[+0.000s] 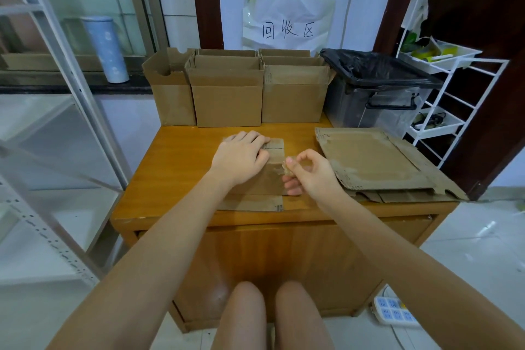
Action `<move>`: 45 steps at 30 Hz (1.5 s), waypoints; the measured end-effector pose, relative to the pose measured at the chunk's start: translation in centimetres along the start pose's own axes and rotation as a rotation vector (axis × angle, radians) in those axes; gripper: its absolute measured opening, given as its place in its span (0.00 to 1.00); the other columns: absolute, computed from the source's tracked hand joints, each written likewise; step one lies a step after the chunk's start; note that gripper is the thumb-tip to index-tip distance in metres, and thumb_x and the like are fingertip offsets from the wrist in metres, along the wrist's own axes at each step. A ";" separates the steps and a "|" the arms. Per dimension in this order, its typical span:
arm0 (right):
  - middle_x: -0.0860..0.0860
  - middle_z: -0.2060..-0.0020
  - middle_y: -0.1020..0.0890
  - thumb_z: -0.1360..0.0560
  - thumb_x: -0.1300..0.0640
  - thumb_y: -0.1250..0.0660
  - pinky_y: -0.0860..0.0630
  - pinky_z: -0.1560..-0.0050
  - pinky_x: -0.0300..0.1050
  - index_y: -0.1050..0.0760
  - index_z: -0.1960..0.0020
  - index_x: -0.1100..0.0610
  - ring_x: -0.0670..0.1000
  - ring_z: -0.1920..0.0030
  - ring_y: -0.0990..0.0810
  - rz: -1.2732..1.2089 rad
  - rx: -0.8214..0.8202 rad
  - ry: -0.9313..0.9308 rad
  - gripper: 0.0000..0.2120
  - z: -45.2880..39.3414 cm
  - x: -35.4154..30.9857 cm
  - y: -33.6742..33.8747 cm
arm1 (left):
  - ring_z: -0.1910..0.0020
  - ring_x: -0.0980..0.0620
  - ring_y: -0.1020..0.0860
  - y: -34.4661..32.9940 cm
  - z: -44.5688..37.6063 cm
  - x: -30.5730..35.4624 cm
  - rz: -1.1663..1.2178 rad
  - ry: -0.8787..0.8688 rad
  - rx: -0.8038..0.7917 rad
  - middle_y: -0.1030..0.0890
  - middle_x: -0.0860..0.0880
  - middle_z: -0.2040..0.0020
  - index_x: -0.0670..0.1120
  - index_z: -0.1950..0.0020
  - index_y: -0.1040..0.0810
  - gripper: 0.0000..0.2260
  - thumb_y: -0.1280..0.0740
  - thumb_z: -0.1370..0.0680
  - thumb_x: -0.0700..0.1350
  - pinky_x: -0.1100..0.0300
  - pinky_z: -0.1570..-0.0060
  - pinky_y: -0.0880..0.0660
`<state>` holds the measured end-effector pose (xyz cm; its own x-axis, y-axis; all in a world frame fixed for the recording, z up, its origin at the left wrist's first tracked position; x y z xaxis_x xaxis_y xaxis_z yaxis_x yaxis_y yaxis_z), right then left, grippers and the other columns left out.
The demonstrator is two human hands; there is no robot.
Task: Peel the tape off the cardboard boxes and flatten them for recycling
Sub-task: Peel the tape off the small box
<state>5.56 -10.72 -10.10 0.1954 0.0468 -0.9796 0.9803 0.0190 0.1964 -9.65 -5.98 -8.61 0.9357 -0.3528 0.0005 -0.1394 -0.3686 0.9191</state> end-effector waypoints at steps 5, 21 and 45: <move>0.50 0.59 0.22 0.19 0.52 0.42 0.19 0.57 0.40 0.29 0.38 0.58 0.46 0.59 0.21 0.143 0.050 0.070 0.13 0.2 0.5 -0.9 | 0.36 0.52 0.29 -0.1 -0.2 0.0 0.000 0.024 -0.006 0.26 0.51 0.33 0.50 0.29 0.31 0.20 0.49 0.18 0.51 0.56 0.37 0.34; 0.55 0.49 0.19 0.22 0.54 0.35 0.27 0.54 0.39 0.25 0.39 0.62 0.52 0.50 0.20 0.727 0.348 0.587 0.16 -0.4 0.0 -0.7 | 0.36 0.51 0.29 -0.3 -0.6 0.1 -0.007 0.068 -0.010 0.26 0.50 0.34 0.49 0.29 0.31 0.20 0.50 0.18 0.51 0.56 0.37 0.33; 0.61 0.44 0.23 0.32 0.73 0.28 0.19 0.52 0.45 0.24 0.41 0.67 0.55 0.50 0.20 0.824 0.268 0.724 0.20 1.5 3.4 -2.2 | 0.41 0.49 0.30 -0.1 0.1 0.5 -0.077 0.186 0.088 0.27 0.46 0.39 0.45 0.39 0.27 0.16 0.48 0.17 0.51 0.55 0.42 0.32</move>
<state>4.08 -12.06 -13.90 0.8088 0.5153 -0.2834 0.5512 -0.4962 0.6708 -9.20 -6.20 -8.77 0.9872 -0.1591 0.0116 -0.0852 -0.4649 0.8812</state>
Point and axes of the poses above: each hand's wrist, its own z-axis away from the middle knuckle, its own y-axis out of the back of the hand, x = y × z, the point moved 5 cm from there along -z, towards the middle knuckle
